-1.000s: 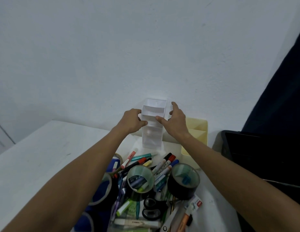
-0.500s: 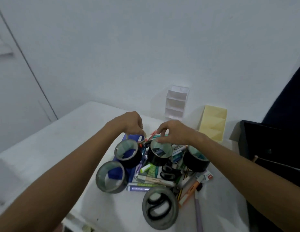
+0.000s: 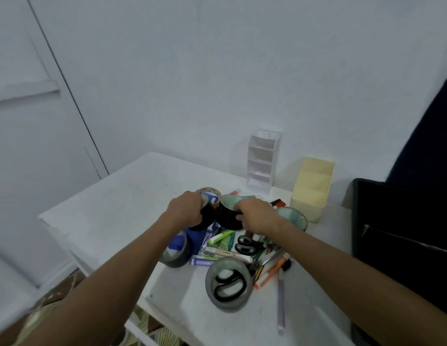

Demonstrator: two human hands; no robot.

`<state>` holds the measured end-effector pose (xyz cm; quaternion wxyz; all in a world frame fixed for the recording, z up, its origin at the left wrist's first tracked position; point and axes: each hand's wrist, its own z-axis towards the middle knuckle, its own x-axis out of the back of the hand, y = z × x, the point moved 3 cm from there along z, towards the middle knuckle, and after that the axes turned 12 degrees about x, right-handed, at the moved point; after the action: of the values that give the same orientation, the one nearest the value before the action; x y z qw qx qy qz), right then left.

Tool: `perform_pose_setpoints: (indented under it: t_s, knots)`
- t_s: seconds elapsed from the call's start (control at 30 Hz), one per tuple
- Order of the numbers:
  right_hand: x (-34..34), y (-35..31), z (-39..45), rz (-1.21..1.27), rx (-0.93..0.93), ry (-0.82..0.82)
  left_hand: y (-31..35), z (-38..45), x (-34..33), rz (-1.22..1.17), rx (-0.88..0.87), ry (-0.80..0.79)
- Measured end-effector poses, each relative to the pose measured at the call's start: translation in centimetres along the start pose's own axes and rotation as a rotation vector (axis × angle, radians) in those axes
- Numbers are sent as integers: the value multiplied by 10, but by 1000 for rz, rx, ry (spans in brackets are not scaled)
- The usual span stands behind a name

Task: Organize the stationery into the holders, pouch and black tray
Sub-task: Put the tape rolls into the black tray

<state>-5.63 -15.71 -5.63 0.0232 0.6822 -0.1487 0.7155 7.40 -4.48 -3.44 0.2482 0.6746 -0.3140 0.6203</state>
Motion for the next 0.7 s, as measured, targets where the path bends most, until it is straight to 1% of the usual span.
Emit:
perform_pose_setpoints:
  t_s: [0.13, 0.27, 0.37, 0.43, 0.57, 0.7]
  knots:
    - [37, 12, -15, 18, 26, 149, 16, -4, 40, 27, 14, 127]
    - [87, 42, -48, 40, -37, 248, 54, -11, 89, 7, -17, 214]
    - [121, 76, -86, 43, -117, 315, 104, -19, 126, -32, -123, 312]
    - [139, 102, -118, 32, -185, 350, 147, -22, 144, -84, -217, 340]
    - [157, 154, -189, 0, -384, 407, 237, -25, 161, -150, -401, 325]
    - [155, 193, -257, -18, -553, 412, 319, -32, 153, -163, -548, 298]
